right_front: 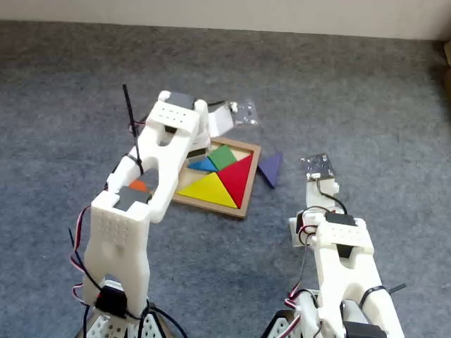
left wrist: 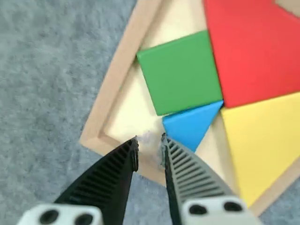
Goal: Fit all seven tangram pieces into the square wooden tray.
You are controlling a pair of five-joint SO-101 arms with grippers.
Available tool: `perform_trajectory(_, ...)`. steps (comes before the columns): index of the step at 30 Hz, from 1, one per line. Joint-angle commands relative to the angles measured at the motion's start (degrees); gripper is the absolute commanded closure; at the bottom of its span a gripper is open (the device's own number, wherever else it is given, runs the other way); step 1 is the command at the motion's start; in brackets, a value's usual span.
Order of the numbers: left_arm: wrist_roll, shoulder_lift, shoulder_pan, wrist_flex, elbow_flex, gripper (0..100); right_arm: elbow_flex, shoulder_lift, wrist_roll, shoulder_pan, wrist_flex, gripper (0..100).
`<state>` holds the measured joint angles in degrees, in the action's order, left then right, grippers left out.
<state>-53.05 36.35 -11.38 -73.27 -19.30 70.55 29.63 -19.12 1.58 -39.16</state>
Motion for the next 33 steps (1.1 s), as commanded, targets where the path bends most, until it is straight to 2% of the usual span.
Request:
perform_trajectory(1,0.3,-2.0,-3.3,-2.5,-1.5,89,0.0,-0.3,-0.3,0.6,1.7,99.2)
perform_trajectory(8,0.9,-9.1,-1.4,-10.3,-8.1,89,0.0,-0.3,-0.3,0.6,1.7,99.2)
perform_trajectory(20,20.0,-29.4,8.7,-18.9,-8.4,89,-0.6,-0.1,-0.2,0.7,1.3,99.2)
perform_trajectory(22,22.1,-32.0,10.8,-20.7,-8.4,93,-3.2,0.5,-0.2,1.2,1.1,99.2)
perform_trajectory(24,23.8,-34.6,12.8,-21.9,-7.7,98,-7.9,1.7,-0.3,1.0,-3.2,99.2)
perform_trajectory(27,26.7,-39.9,15.1,-21.8,-2.6,98,-20.1,1.8,-0.3,-1.1,-14.7,99.3)
perform_trajectory(30,27.3,-47.9,16.4,-20.2,6.6,98,-32.5,0.0,0.0,-4.3,-23.3,99.3)
perform_trajectory(33,27.4,-58.2,16.7,-15.3,18.8,98,-42.2,-3.4,0.1,-8.3,-26.9,99.3)
